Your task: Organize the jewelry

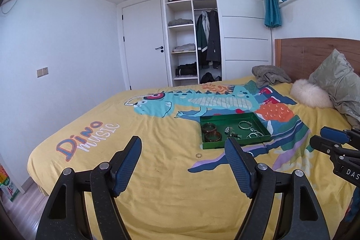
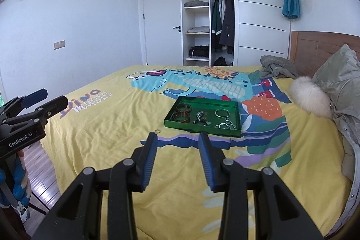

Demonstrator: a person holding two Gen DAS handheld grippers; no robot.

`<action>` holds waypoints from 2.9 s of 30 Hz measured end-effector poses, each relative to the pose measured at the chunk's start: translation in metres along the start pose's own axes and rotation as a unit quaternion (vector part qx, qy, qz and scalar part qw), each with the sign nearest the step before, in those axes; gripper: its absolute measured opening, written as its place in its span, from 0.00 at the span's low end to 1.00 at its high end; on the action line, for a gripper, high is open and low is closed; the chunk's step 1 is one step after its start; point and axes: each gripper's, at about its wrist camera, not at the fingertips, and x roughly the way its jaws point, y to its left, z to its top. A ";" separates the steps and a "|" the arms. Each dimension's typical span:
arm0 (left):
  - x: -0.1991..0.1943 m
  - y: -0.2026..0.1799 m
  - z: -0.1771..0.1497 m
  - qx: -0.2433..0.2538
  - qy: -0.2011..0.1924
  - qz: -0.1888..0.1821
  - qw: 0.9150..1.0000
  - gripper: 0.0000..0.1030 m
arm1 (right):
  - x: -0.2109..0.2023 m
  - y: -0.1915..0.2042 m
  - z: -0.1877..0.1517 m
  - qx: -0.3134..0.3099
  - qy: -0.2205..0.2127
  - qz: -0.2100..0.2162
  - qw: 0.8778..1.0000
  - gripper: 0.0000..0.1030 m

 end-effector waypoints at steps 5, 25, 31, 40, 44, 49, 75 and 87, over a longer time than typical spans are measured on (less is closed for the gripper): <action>0.004 0.001 0.000 0.001 0.000 0.004 1.000 0.74 | 0.001 -0.001 -0.002 0.001 0.001 -0.002 1.000 0.35; 0.032 -0.004 -0.001 0.014 0.012 0.009 1.000 0.74 | 0.037 -0.021 -0.008 0.020 0.029 -0.001 0.999 0.35; 0.041 -0.006 -0.002 0.015 0.021 0.007 1.000 0.74 | 0.047 -0.027 -0.010 0.027 0.035 -0.001 0.999 0.36; 0.059 -0.010 -0.005 0.022 0.035 0.004 0.999 0.74 | 0.063 -0.037 -0.014 0.035 0.048 -0.001 0.998 0.36; 0.068 -0.013 -0.005 0.025 0.042 0.004 0.999 0.74 | 0.072 -0.040 -0.016 0.036 0.056 0.001 0.998 0.36; 0.079 -0.013 -0.008 0.028 0.051 0.006 0.998 0.74 | 0.082 -0.046 -0.018 0.041 0.061 0.002 0.997 0.36; 0.224 0.022 -0.062 -0.014 0.160 -0.055 0.985 0.71 | 0.200 -0.083 -0.052 0.068 0.140 0.008 0.988 0.36; 0.344 -0.016 -0.086 -0.018 0.224 -0.120 0.967 0.68 | 0.309 -0.103 -0.070 0.061 0.192 0.029 0.979 0.51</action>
